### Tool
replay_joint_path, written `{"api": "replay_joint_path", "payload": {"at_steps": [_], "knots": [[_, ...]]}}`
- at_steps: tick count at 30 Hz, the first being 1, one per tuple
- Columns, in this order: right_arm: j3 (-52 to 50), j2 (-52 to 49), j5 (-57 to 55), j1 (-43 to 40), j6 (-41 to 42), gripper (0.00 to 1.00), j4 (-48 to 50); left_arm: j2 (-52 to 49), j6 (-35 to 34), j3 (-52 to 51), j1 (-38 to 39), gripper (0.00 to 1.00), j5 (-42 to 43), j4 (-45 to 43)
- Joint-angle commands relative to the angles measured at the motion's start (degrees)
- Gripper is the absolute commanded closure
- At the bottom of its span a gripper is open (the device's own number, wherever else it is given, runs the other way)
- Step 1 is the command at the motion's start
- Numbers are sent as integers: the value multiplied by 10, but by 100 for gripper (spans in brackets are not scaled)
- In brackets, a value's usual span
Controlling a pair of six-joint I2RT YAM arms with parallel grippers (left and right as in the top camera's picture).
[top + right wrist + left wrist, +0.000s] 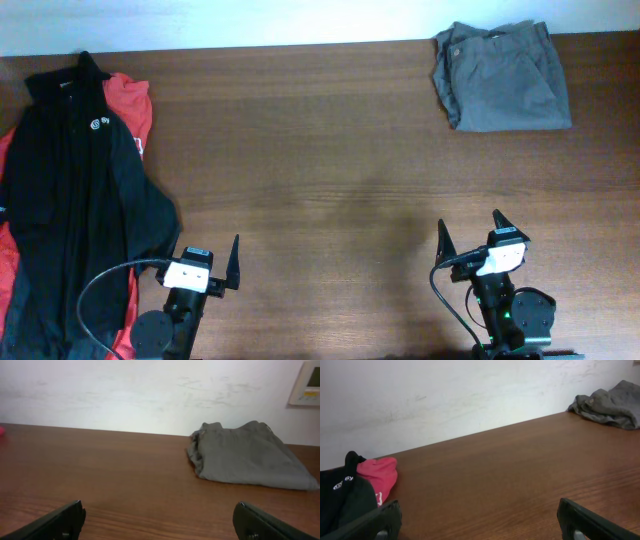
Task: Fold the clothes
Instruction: 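Reach the left gripper into the clothing pile and grasp the black shirt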
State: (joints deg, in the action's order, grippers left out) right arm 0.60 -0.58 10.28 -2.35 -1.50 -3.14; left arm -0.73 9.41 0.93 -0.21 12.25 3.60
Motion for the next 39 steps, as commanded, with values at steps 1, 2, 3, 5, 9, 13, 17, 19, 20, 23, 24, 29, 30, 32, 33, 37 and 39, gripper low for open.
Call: {"api": "replay_joint_path", "payload": {"at_steps": [1, 2, 3, 5, 9, 13, 17, 19, 20, 23, 24, 29, 30, 32, 33, 37, 39], "knots": [[-3, 4, 33, 5, 5, 1, 0, 4, -2, -4, -4, 1, 7, -1], [-3, 4, 37, 5, 9, 1, 2, 4, -15, -2, -4, 1, 9, -1], [-2, 4, 37, 5, 19, 1, 3, 4, -18, 0, -4, 1, 18, -1], [5, 4, 37, 5, 38, 1, 3, 3, -19, 11, -4, 1, 40, 2], [34, 4, 37, 5, 39, 1, -6, -12, -19, 47, -5, 1, 45, 21], [96, -19, 37, 5, 39, 1, -39, -70, -19, 114, -4, 1, 45, 55], [172, -86, 37, 5, 39, 1, -76, -181, -19, 205, -4, 1, 50, 76], [217, -132, 37, 5, 39, 1, -103, -239, -19, 261, -4, 1, 55, 103], [232, -147, 36, 5, 39, 1, -113, -262, -19, 282, -4, 1, 59, 111], [351, -273, 37, 5, 39, 1, -202, -396, -21, 410, -4, 1, 78, 195], [370, -293, 37, 5, 39, 1, -216, -424, -21, 438, -4, 1, 83, 216], [589, -529, 36, 5, 38, 1, -395, -639, -21, 644, -4, 1, 143, 351], [628, -572, 36, 5, 38, 1, -428, -661, -21, 662, -4, 1, 159, 355], [699, -654, 37, 5, 38, 1, -487, -700, -21, 685, -4, 1, 186, 355], [732, -695, 36, 5, 38, 1, -514, -712, -21, 687, -4, 1, 192, 355], [791, -808, 57, 5, 39, 1, -543, -748, -21, 687, -5, 1, 195, 341], [791, -841, 112, 5, 37, 1, -544, -755, -20, 687, -5, 1, 189, 303]]}}
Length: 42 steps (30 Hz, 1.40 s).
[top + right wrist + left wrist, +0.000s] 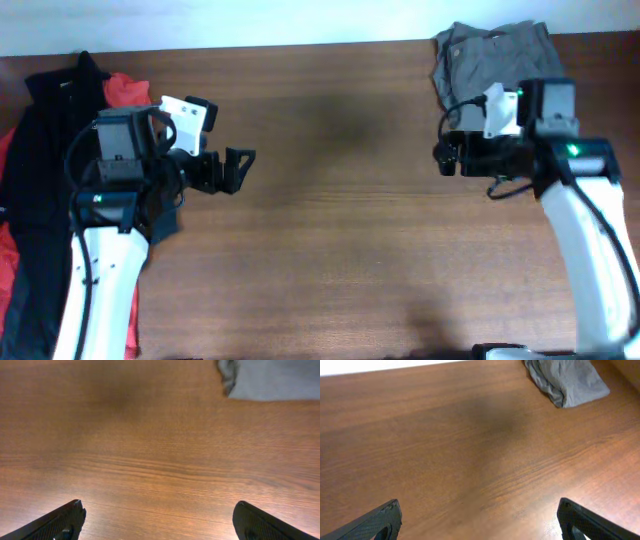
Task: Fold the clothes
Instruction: 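Reach the left gripper into the clothing pile and grasp the black shirt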
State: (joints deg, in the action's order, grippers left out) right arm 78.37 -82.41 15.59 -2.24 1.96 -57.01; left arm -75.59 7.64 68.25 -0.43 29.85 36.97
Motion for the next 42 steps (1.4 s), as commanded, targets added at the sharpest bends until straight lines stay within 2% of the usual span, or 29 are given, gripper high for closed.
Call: {"api": "replay_joint_path", "payload": {"at_steps": [1, 3, 7, 12, 15, 19, 26, 28, 29, 30, 32, 34, 39, 40, 42], "knots": [[14, -33, 78, 3, -3, 1, -5, -12, -6, 14, -2, 1, -20, -70], [14, -37, 78, 3, -2, 1, -5, -28, -49, 23, -2, 1, -134, -107], [14, -37, 78, 3, -3, 1, -12, -101, -57, 57, -2, 1, -346, -167], [14, -37, 78, 3, -3, 1, -33, -226, -54, 113, -19, 1, -474, -264], [14, -37, 76, 3, -3, 1, -52, -309, -35, 159, -54, 1, -476, -299], [14, -37, 61, 3, -3, 1, -64, -397, -35, 226, -99, 1, -476, -285], [14, -37, 60, 3, -2, 0, -66, -476, -37, 255, -156, 2, -476, -299], [14, -37, 60, 3, -2, 0, -66, -491, -40, 255, -163, 7, -476, -299], [14, -37, 60, 3, -2, 3, -66, -501, -40, 255, -166, 22, -476, -297], [14, -37, 60, 3, -2, 4, -66, -505, -40, 255, -167, 31, -477, -295], [14, -37, 60, 3, -2, 4, -66, -513, -40, 255, -168, 43, -476, -292], [14, -37, 60, 3, -2, 5, -66, -521, -40, 255, -168, 47, -476, -292], [14, -37, 61, 3, -2, 5, -67, -549, -40, 255, -168, 47, -477, -292], [14, -37, 61, 3, -2, 5, -66, -553, -40, 255, -168, 50, -477, -292], [14, -37, 60, 3, -2, 5, -67, -553, -40, 255, -168, 67, -479, -298]]}}
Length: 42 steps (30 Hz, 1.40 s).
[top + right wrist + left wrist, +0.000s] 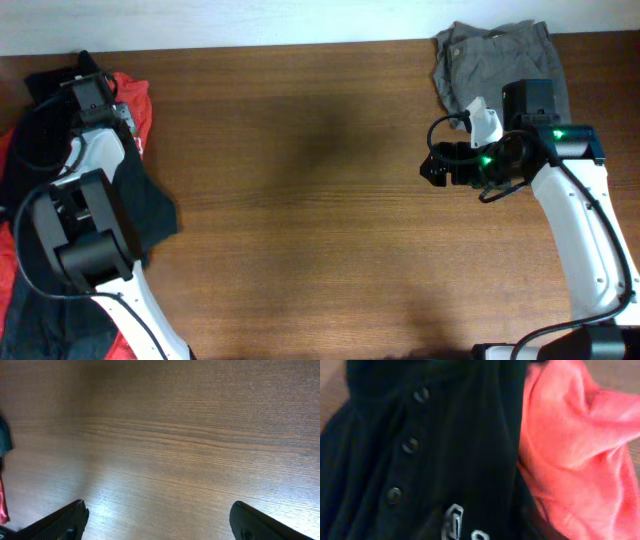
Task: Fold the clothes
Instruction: 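Reach the left gripper into the clothing pile and grasp the black shirt, then drag the black shirt with the left gripper toward the table center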
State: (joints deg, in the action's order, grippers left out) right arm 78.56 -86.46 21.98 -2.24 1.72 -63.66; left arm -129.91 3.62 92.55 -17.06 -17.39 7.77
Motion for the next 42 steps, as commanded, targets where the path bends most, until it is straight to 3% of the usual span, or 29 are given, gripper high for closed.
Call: {"api": "replay_joint_path", "payload": {"at_steps": [1, 4, 9, 12, 14, 17, 19, 21, 24, 25, 34, 42], "knots": [[12, 3, -3, 3, 0, 5, 0, -9, 0, 15, -2, 77, -15, -9], [12, 3, -3, 3, 0, 5, 0, -5, 1, 33, -1, 89, -35, 6], [12, 3, -3, 3, 0, 5, 0, 15, 0, 83, -1, 89, -36, 56], [12, 3, -3, 3, 0, 5, 0, 37, 1, 102, -1, 67, -35, 73], [12, 3, -3, 3, 0, 5, 0, 43, 1, 102, -1, 67, -34, 77], [12, 3, -3, 3, 0, 5, 0, 43, 0, 101, -1, 98, -32, 93], [12, 3, -3, 3, 0, 5, 0, 43, 0, 101, -1, 99, -32, 95], [12, 3, -3, 3, 0, 5, 0, 43, 0, 101, -1, 95, -30, 95], [12, 3, -3, 3, 0, 5, 0, 43, 0, 99, -1, 59, 7, 95], [12, 3, -3, 3, 0, 5, 0, 42, 0, 98, -1, 53, 20, 95], [12, 3, -3, 3, 0, 5, 0, 0, -2, 97, -4, 55, 21, 88], [12, 3, -14, 3, 0, 4, 1, -17, -2, 97, -5, 73, 20, 79]]}}
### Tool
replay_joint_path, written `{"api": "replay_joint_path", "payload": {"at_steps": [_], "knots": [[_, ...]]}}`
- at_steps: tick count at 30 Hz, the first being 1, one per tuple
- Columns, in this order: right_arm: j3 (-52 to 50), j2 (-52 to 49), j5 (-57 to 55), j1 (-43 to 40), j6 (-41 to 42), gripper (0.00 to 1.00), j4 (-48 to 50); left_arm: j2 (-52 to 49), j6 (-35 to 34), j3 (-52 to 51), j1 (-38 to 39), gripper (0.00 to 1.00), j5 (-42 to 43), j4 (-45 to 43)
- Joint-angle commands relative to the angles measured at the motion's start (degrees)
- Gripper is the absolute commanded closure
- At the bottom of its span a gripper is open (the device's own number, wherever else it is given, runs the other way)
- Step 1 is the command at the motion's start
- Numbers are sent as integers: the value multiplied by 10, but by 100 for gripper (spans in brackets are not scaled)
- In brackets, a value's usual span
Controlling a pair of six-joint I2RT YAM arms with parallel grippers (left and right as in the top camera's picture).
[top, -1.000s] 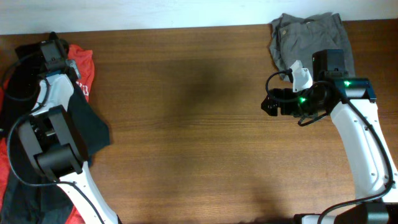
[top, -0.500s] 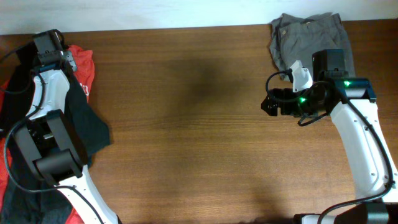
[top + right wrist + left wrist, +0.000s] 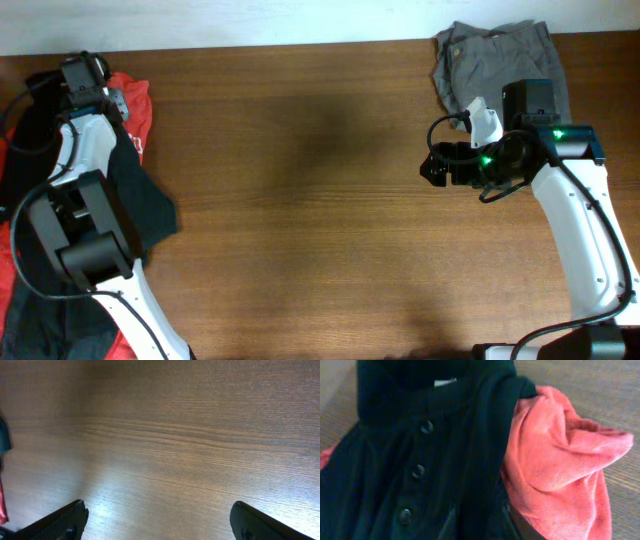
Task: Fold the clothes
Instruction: 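Drag the black shirt with the left gripper toward the table center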
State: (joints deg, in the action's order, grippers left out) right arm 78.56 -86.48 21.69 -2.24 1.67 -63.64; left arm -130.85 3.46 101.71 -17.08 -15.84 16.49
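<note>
A black buttoned jacket (image 3: 150, 205) lies at the table's left end over a red garment (image 3: 135, 105). My left gripper (image 3: 82, 80) is down at the jacket's collar. In the left wrist view the jacket (image 3: 420, 435) fills the frame, with the red garment (image 3: 560, 470) to its right. The fingers are sunk in dark cloth, close together, apparently pinching a fold. My right gripper (image 3: 432, 165) hangs open over bare wood, its fingers (image 3: 65, 520) wide apart. Folded grey trousers (image 3: 505, 60) lie at the back right.
The wooden table (image 3: 300, 200) runs between the two piles. A white wall borders its far edge. My right arm's forearm partly overlaps the grey trousers' near edge in the overhead view.
The left wrist view has drawn back a little, so the jacket's collar and more red cloth show. In the overhead view the left gripper sits slightly farther back. The right arm has not moved.
Both grippers first rested open at the table's near edge. Then both arms were raised over the table, left near the jacket, right by the grey trousers. Then the left gripper was down on the jacket's buttoned front, and now it is at the collar.
</note>
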Motion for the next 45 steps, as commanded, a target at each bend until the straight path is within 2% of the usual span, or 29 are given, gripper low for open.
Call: {"api": "replay_joint_path", "payload": {"at_steps": [1, 3, 4, 5, 6, 11, 14, 18, 21, 26, 29, 37, 41, 45], "knots": [[12, 4, -12, 3, 1, 4, 1, -7, 0, 6, -5, 73, 4, -10], [12, 4, -12, 3, 1, 4, 2, -7, -1, 6, -7, 74, 4, -11], [12, 4, -12, 3, 1, 5, 2, -9, -3, 6, -9, 80, 4, -10], [12, 4, -12, 3, 1, 4, 2, -12, -5, 6, -11, 96, 4, -10], [12, 4, -12, 3, 1, 4, 2, -13, -6, 6, -13, 99, 4, -10], [12, 4, -12, 3, 1, 5, 2, 15, -7, 24, -5, 99, 4, 13], [12, 4, -12, 3, 1, 5, 4, 70, -7, 50, 23, 99, 5, 52], [12, 4, -12, 2, 1, 5, 28, 150, -7, 55, 88, 99, 44, 90], [15, 4, -12, 2, 1, 5, 48, 184, -7, 55, 167, 99, 72, 131], [48, 4, -13, -9, 1, 5, 41, 181, -13, 49, 272, 99, 134, 191], [77, 4, -13, -28, 1, 5, 26, 176, -14, 36, 337, 99, 135, 207], [144, 4, -13, -95, 1, 4, -39, 123, -46, 24, 470, 99, 136, 208], [168, 4, -13, -135, 1, 4, -53, 93, -52, 24, 527, 99, 178, 200], [183, 4, -11, -167, 1, 4, -56, 72, -57, 24, 578, 99, 182, 183]]}}
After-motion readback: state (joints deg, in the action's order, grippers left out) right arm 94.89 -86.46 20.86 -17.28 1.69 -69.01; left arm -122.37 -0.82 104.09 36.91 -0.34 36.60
